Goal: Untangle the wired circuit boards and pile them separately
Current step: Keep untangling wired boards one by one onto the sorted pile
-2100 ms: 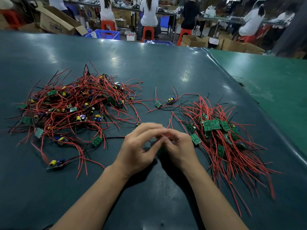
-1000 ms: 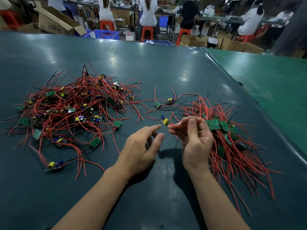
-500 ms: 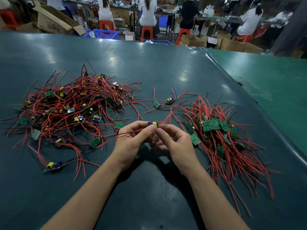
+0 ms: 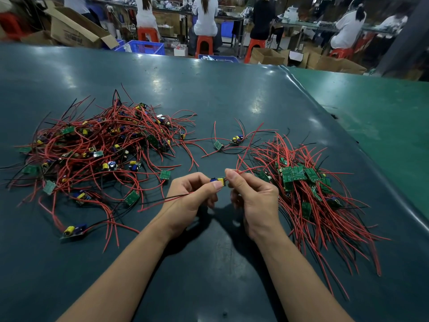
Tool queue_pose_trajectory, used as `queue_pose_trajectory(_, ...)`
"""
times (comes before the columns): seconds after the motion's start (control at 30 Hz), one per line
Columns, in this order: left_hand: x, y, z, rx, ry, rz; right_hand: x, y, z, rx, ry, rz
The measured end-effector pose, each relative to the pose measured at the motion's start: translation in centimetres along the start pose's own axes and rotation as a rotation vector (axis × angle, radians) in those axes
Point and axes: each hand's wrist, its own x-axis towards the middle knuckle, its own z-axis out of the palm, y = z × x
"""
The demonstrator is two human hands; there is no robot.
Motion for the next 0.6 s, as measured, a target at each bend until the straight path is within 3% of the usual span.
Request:
queue_pose_trajectory(0.17, 0.15, -0.20, -0.06, 0.001, 0.038, -0.025, 0.81, -0.02, -0.45, -0.023, 0.139, -0.013)
queue_pose_trajectory(0.23, 0.17, -0.39, -0.09, 0.008, 0.040, -0.015, 0.76, 0.01, -0.60, -0.011, 0.086, 0.011)
queue_pose_trajectory(0.43, 0.02, -0.38, -0.43, -0.024, -0.003, -0.046, -0.08, -0.14, -0.81, 0.041, -0.324, 0.245)
queue_pose_trajectory(0.6, -0.20, -0.01, -0.14, 0.017, -0.021, -0.045, -0.02, -0.17, -0.74, 0.026, -0.193, 0.189)
